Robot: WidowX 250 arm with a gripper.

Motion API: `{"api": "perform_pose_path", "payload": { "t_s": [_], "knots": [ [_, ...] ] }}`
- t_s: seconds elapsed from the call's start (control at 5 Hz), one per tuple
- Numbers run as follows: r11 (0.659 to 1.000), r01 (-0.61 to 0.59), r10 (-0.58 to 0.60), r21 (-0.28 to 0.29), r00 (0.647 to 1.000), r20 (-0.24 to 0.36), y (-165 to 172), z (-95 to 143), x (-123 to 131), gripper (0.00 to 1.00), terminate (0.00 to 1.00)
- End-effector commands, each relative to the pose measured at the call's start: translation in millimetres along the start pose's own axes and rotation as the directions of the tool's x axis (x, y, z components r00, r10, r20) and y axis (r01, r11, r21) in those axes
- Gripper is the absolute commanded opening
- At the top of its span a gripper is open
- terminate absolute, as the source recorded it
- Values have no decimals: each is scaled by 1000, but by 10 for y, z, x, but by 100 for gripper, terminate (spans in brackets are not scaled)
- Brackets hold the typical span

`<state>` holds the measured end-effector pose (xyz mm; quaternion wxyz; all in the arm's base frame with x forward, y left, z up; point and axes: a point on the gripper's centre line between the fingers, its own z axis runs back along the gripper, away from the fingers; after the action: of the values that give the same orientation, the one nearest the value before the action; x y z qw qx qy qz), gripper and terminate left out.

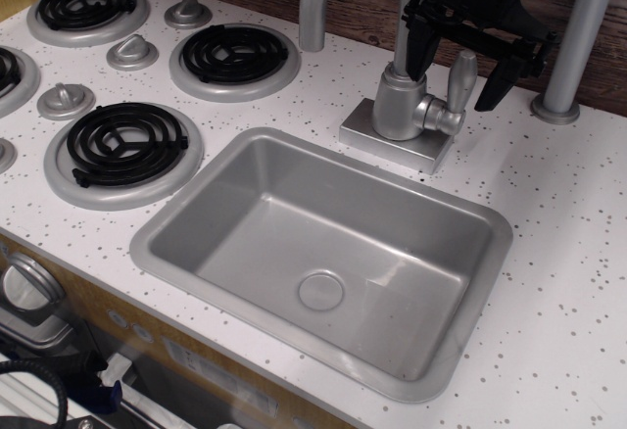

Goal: Lever vertical to front

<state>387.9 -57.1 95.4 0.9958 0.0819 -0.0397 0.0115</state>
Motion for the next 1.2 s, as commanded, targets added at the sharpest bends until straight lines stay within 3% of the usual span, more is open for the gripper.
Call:
{"api": "perform_pose_path", "payload": {
  "t_s": [0.0, 0.4, 1.0],
  "knots": [
    [1000, 0, 0, 0, 1000, 0, 0, 0, 0, 100, 0],
    [999, -40, 38, 18, 991, 125, 14, 53, 98, 100, 0],
    [999, -25, 19, 36, 985, 170, 23, 139, 285, 100, 0]
  ]
}}
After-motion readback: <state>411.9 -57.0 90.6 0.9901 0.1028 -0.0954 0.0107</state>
